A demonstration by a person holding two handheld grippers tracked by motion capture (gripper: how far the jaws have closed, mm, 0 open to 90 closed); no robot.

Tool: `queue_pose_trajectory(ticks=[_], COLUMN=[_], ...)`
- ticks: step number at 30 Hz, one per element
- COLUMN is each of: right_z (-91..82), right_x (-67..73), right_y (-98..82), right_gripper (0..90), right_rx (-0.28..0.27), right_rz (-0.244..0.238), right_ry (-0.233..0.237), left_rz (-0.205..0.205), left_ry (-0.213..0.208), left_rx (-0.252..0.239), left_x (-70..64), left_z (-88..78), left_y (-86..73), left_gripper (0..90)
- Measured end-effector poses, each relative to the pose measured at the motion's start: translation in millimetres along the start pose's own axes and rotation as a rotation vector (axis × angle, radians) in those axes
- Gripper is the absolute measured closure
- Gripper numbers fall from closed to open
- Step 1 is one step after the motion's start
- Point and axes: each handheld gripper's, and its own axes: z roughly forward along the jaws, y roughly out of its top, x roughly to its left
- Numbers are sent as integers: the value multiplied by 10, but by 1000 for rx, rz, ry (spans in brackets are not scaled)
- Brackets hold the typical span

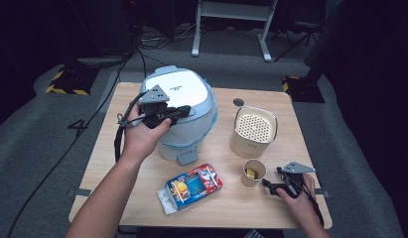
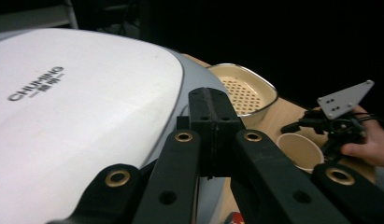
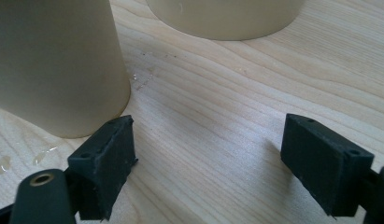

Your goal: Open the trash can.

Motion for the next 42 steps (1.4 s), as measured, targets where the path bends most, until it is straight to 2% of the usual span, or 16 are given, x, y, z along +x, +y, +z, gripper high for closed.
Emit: queue_pose_trajectory(ticks=[4,7,9,15,23,24,25,26,28,31,36,37,39,42], right_z=[0,0,0,0,0,0,0,0,0,0,0,0,0,0], right_x=[0,0,0,0,0,-1,-1,-1,-1,0,0,0,1,1], right_y=[0,0,0,0,0,0,0,0,0,0,0,0,0,0], right_gripper=[178,178,178,178,178,178,178,178,178,178,178,178,178,178], right_rx=[0,0,0,0,0,0,0,0,0,0,0,0,0,0], right_rz=[0,-1,0,0,0,0,0,0,0,0,0,0,-1,0], right_ry=[0,0,0,0,0,1,1,1,1,1,0,0,0,0], left_rz=[41,57,45,29,42,41,40,22,2,22,74,84,119,166], left_ry=[35,45,28,20,49,59,59,43,-5,-47,-72,-70,-59,-37], left_rx=[36,51,50,40,35,13,-3,-35,-70,-85,-30,-20,34,71], left_x=[-52,-64,-59,-47,-56,-55,-49,-43,-40,-82,-183,-194,-234,-297], left_z=[9,13,21,21,10,5,-6,-28,-81,-134,-165,-167,-172,-161], left_y=[44,57,47,35,49,48,45,39,38,33,-33,-43,-61,-92], left_gripper=[900,900,900,900,894,715,715,663,595,515,458,450,430,429])
